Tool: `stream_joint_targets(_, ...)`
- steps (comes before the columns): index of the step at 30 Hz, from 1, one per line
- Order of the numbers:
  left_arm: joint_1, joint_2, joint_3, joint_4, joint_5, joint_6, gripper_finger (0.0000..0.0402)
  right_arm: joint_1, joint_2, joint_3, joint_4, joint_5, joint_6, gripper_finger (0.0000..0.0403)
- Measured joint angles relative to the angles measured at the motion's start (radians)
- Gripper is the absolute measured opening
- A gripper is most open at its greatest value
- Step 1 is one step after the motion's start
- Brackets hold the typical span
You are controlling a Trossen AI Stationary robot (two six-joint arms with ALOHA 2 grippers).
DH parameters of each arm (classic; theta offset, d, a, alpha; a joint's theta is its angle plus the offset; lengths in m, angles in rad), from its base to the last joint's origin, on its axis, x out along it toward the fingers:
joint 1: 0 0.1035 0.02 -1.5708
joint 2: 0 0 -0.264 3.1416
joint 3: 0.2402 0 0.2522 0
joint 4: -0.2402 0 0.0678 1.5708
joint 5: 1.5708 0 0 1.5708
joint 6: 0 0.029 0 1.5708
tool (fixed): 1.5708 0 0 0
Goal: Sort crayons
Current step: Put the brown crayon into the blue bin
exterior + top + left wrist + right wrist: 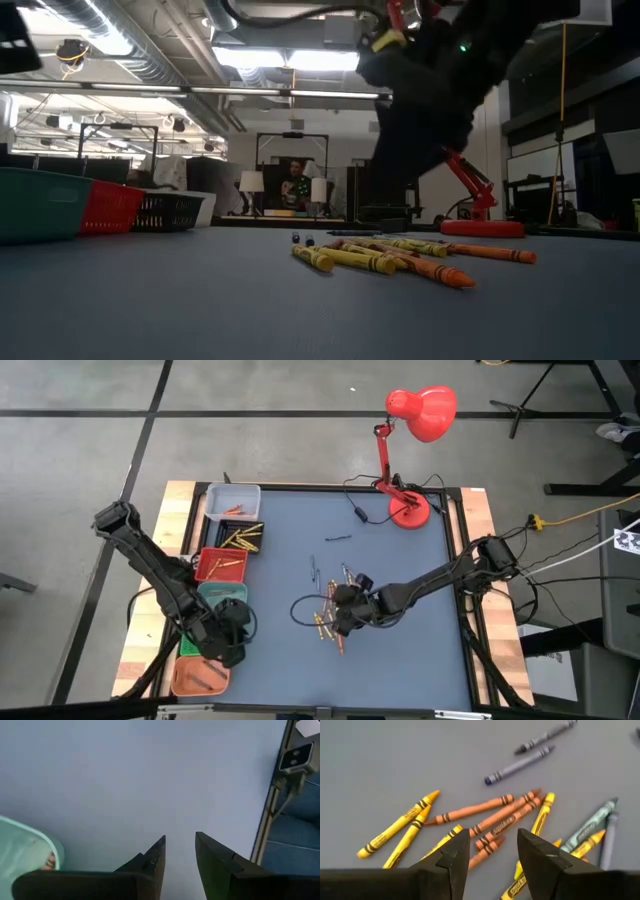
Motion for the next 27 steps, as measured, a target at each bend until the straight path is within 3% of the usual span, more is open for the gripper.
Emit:
stream_joint_targets(5, 0.032, 0.000, 0.000, 0.000, -0.002, 0.030, 0.0090, 0.000, 0.024, -0.028, 0.003, -0.007, 0.067, 0.0163)
stream_joint_targets(12, 0.054, 0.000, 0.000, 0.000, -0.002, 0.032, 0.0090, 0.000, 0.099, -0.030, 0.078, -0.075, 0.069, 0.0163)
stream_joint_targets(22, 0.056, 0.000, 0.000, 0.000, -0.007, 0.032, 0.0089, 0.001, 0.122, -0.026, 0.085, -0.076, 0.069, 0.0163)
stream_joint_targets(27, 0.056, 0.000, 0.000, 0.000, -0.008, 0.051, 0.0089, 0.001, 0.123, -0.026, 0.083, -0.077, 0.069, 0.0139)
